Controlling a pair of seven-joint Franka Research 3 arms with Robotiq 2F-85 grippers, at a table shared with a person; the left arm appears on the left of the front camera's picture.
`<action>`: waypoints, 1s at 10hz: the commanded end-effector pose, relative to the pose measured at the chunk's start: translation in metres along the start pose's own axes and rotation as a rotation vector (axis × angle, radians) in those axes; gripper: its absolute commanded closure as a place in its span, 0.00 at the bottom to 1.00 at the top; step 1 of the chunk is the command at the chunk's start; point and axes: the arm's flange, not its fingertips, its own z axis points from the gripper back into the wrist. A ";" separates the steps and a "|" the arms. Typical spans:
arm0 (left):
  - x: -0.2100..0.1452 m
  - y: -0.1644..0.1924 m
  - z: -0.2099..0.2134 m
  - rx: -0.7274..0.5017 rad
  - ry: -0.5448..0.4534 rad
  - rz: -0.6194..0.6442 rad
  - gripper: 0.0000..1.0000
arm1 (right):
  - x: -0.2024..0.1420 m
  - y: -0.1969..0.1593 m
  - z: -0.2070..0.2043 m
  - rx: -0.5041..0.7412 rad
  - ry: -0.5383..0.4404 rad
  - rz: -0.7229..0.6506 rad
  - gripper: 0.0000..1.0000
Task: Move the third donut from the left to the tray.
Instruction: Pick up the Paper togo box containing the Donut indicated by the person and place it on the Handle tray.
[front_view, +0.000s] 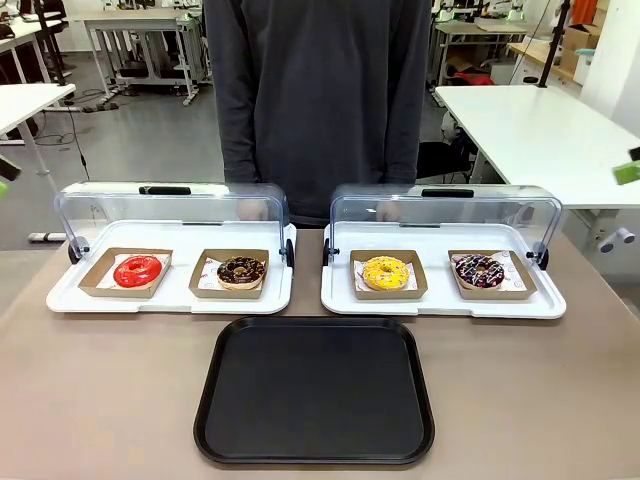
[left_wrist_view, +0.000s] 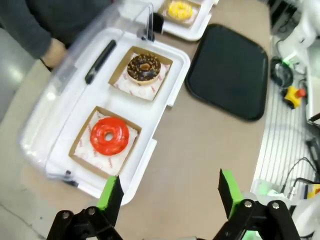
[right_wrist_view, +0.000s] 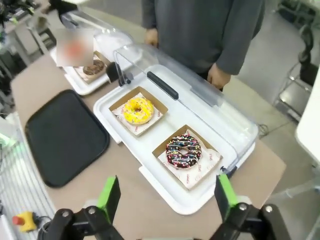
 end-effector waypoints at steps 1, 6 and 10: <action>-0.025 0.022 0.013 -0.043 -0.112 -0.019 0.00 | -0.022 -0.020 0.009 0.068 -0.082 0.006 0.00; -0.038 0.004 -0.001 -0.026 -0.209 -0.035 0.00 | -0.060 -0.033 0.022 0.036 -0.176 0.029 0.00; -0.030 -0.008 -0.007 0.025 -0.235 0.006 0.00 | -0.058 -0.035 0.021 0.032 -0.197 -0.008 0.00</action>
